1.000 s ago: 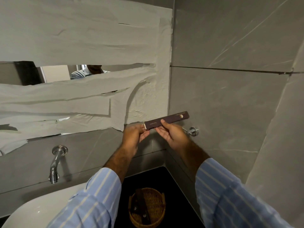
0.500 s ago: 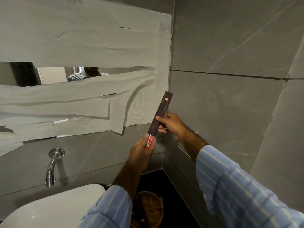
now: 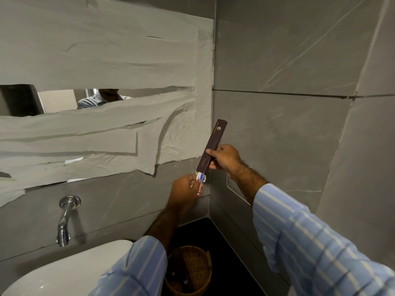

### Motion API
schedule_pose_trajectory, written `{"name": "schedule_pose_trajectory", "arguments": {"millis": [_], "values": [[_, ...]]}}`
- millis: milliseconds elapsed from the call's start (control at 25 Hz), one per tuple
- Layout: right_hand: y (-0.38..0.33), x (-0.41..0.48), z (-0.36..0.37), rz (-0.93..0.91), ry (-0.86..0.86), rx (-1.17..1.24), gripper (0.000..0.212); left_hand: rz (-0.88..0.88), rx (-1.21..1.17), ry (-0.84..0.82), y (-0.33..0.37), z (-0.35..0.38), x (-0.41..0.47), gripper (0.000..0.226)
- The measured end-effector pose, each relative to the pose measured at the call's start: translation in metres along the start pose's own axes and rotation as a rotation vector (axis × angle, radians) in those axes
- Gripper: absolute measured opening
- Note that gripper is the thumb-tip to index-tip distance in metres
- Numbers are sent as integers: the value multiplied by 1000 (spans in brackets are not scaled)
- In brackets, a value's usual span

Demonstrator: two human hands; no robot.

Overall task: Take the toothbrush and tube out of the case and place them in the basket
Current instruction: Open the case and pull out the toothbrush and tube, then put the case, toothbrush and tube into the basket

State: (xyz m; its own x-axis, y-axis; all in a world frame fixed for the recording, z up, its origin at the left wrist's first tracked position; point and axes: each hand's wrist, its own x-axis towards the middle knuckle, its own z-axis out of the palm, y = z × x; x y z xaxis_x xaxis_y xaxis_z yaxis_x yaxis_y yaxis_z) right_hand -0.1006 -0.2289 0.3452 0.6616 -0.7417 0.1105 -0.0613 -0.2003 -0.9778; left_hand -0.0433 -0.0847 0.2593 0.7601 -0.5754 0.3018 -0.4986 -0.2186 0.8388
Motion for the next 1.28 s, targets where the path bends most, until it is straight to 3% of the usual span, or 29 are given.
{"name": "schedule_pose_trajectory", "arguments": {"millis": [200,440,640,800,1160,1280], "values": [[-14,-1,-16,-54,134,64,22,29,162,6,-14,-6,-14,30],[-19,-13,-34,-136,234,23,34,-85,105,1,-37,-11,-27,30],[34,-49,-39,58,47,-43,29,-282,-76,-29,-43,9,-31,27],[97,-76,-46,227,-16,-91,33,-495,-330,-152,-58,41,-56,24],[245,-149,-68,668,-68,50,34,-778,-261,-312,-118,123,-133,17],[295,-177,-76,754,-86,-37,32,-872,-224,-392,-139,149,-163,24]]}}
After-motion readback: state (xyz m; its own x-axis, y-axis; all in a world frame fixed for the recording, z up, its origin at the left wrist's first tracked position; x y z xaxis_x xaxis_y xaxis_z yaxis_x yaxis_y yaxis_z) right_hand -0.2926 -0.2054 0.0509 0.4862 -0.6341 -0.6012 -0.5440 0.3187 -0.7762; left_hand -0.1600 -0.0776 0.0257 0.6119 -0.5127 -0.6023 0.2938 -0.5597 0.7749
